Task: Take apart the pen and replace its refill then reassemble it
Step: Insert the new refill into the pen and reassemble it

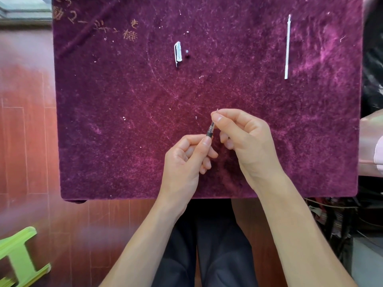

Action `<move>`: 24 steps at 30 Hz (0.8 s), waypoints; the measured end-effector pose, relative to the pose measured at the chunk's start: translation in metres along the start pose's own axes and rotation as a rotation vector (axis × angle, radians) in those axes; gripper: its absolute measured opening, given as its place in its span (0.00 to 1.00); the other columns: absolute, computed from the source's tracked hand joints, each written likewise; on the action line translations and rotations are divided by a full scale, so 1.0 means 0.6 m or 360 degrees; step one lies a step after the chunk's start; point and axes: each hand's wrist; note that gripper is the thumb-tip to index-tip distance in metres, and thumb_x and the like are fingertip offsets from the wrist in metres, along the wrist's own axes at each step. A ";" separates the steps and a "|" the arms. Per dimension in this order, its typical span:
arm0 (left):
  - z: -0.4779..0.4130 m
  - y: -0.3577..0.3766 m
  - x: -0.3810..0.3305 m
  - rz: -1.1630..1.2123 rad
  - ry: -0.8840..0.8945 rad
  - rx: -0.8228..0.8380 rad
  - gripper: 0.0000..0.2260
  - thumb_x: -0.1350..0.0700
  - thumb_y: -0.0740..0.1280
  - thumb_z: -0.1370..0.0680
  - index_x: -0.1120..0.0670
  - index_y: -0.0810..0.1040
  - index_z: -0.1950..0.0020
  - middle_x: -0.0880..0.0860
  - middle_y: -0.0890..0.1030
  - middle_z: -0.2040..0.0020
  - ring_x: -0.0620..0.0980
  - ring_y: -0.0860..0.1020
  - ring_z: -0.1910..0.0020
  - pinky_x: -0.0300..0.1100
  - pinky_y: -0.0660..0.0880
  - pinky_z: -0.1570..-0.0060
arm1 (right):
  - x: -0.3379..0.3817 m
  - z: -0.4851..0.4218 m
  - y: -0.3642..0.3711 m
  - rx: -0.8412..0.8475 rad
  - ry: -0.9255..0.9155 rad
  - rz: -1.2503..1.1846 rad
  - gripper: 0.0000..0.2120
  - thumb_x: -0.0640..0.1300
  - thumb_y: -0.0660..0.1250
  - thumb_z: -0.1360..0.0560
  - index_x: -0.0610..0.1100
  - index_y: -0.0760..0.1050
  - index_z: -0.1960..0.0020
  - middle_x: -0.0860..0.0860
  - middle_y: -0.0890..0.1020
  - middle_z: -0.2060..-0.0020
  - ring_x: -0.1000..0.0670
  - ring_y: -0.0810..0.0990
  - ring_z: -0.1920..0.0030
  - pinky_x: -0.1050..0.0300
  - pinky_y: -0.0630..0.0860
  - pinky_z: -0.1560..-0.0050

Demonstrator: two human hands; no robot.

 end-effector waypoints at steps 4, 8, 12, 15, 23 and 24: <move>-0.003 -0.003 0.000 -0.0005 0.0002 -0.0010 0.06 0.55 0.68 0.17 0.55 0.83 0.47 0.52 0.84 0.62 0.43 0.77 0.68 0.34 0.75 0.67 | 0.011 -0.014 0.005 -0.0025 -0.0005 -0.0032 0.04 0.47 0.75 0.20 0.47 0.87 0.49 0.55 0.87 0.59 0.59 0.77 0.65 0.68 0.75 0.61; -0.006 -0.005 0.000 -0.0017 -0.0001 -0.0013 0.06 0.54 0.67 0.17 0.55 0.83 0.47 0.52 0.85 0.62 0.43 0.77 0.68 0.34 0.74 0.67 | 0.021 -0.030 0.009 -0.0061 -0.0041 -0.0049 0.04 0.47 0.75 0.20 0.48 0.87 0.48 0.52 0.89 0.58 0.58 0.78 0.65 0.69 0.75 0.61; -0.007 -0.006 0.000 -0.0011 -0.0008 -0.0005 0.06 0.54 0.68 0.17 0.54 0.83 0.48 0.51 0.85 0.62 0.42 0.77 0.68 0.33 0.75 0.67 | 0.033 -0.046 0.008 -0.0104 -0.0088 -0.0062 0.06 0.48 0.76 0.21 0.47 0.87 0.47 0.52 0.89 0.59 0.58 0.77 0.66 0.69 0.75 0.61; -0.005 -0.010 0.000 -0.0020 -0.0009 0.0000 0.06 0.55 0.67 0.17 0.54 0.83 0.48 0.51 0.85 0.62 0.42 0.77 0.68 0.33 0.75 0.67 | 0.045 -0.057 0.008 -0.0128 -0.0119 -0.0080 0.06 0.49 0.77 0.21 0.48 0.87 0.47 0.52 0.89 0.59 0.58 0.77 0.66 0.68 0.75 0.60; -0.003 -0.016 -0.005 -0.0039 -0.0036 0.0006 0.07 0.55 0.67 0.17 0.54 0.83 0.50 0.51 0.84 0.62 0.41 0.76 0.69 0.33 0.74 0.67 | 0.079 -0.084 -0.006 -0.0224 -0.0199 -0.0131 0.06 0.50 0.77 0.22 0.48 0.87 0.48 0.53 0.88 0.59 0.58 0.74 0.67 0.67 0.74 0.61; -0.003 -0.016 -0.005 -0.0052 -0.0043 0.0005 0.07 0.55 0.67 0.17 0.54 0.84 0.50 0.51 0.84 0.62 0.42 0.76 0.69 0.33 0.74 0.67 | 0.082 -0.087 -0.009 -0.0241 -0.0203 -0.0135 0.06 0.50 0.77 0.22 0.48 0.87 0.48 0.53 0.88 0.60 0.58 0.74 0.67 0.67 0.73 0.62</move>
Point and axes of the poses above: each hand's wrist, its own z-axis away from the middle knuckle, its own y-axis out of the palm, x = y × z
